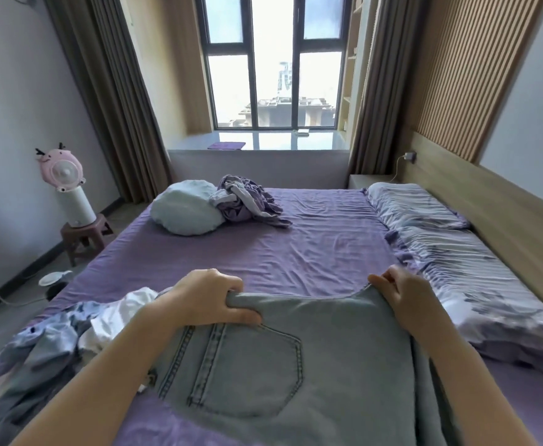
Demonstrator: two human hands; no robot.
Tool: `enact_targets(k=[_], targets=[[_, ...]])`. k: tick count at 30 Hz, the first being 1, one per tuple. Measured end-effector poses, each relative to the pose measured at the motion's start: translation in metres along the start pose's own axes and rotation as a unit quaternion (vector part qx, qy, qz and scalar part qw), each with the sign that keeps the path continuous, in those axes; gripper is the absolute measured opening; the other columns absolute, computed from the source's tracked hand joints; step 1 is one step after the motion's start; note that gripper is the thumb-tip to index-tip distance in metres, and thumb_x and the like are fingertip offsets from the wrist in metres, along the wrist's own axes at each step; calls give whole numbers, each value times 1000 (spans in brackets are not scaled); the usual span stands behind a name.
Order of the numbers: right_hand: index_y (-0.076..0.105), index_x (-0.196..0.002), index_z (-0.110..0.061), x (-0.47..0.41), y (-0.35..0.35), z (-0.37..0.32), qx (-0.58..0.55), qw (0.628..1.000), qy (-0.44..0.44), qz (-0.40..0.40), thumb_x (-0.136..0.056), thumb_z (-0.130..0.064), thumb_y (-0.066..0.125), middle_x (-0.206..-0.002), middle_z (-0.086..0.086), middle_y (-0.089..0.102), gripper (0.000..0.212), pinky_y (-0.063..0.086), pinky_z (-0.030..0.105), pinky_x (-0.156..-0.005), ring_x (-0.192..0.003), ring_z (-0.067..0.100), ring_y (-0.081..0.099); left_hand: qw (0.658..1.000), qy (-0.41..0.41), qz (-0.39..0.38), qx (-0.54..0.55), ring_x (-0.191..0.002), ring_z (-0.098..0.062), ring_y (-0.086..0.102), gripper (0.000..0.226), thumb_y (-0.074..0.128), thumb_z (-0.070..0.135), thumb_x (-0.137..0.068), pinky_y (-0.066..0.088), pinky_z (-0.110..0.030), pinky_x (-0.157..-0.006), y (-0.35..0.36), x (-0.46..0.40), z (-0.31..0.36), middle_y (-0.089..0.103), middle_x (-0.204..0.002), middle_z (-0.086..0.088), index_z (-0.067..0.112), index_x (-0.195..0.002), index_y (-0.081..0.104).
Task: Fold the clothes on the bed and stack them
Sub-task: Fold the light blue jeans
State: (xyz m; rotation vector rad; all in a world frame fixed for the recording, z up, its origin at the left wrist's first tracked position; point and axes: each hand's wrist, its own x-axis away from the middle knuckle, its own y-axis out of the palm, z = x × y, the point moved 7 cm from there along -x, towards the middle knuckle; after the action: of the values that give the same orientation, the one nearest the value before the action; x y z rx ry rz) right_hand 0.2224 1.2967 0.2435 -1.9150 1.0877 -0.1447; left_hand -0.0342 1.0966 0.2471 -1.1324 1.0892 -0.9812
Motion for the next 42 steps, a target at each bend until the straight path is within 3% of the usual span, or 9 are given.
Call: enact_targets(k=[4,8,12,16,21,29,36,42], targets=[[44,-70,-19,9,64,15,5,990,11,-141,-93,-33,58,-66,-4,51,30,33,29,-62,-67,18,51,996,-46,-77,12,-67,-14,55,92,25,103,-47,44,-32,-63,58,24,-11,59,-66,5,20,-73,54],[46,-75,-16,32,156,36,-11,975,62,-212,-94,-34,57,-70,-3,51,28,34,32,-65,-74,21,53,975,-115,-187,24,-78,-12,58,79,34,97,-55,48,-32,-73,138,61,-35,66,-89,11,25,-76,60],[44,-81,-13,65,246,59,1,951,133,-278,-96,-38,50,-76,3,55,30,31,34,-63,-81,27,56,954,-176,-242,0,-71,-14,53,72,32,96,-56,35,-32,-60,209,105,-63,50,-67,14,26,-63,44],[44,-88,-10,89,308,67,18,946,177,-273,-99,-39,43,-78,8,58,31,34,38,-63,-84,34,58,936,-223,-272,11,-62,-11,47,72,26,96,-55,26,-29,-51,270,147,-85,48,-61,12,26,-62,42],[38,-85,-13,109,374,65,35,930,205,-302,-100,-41,34,-70,-1,51,32,31,38,-60,-79,34,57,911,-239,-331,61,-58,-6,48,71,24,95,-58,29,-28,-50,317,180,-126,52,-62,11,27,-64,43],[33,-75,-21,78,486,56,56,860,193,-468,-99,-47,33,-76,-3,50,35,33,32,-56,-68,17,47,871,-233,-416,116,-55,-9,48,76,31,99,-55,31,-29,-51,369,175,-238,50,-59,9,24,-60,41],[33,-84,-11,46,561,66,103,886,207,-403,-101,-42,30,-74,5,50,36,33,39,-61,-73,31,49,913,-219,-334,80,-66,-18,53,63,42,88,-67,26,-34,-56,429,149,-292,48,-63,11,25,-67,34],[36,-84,-14,16,576,74,148,932,147,-296,-99,-43,37,-84,5,53,32,28,36,-61,-81,35,57,971,-192,-140,5,-50,-24,53,65,63,78,-61,26,-30,-56,430,141,-291,52,-54,1,17,-64,39]])
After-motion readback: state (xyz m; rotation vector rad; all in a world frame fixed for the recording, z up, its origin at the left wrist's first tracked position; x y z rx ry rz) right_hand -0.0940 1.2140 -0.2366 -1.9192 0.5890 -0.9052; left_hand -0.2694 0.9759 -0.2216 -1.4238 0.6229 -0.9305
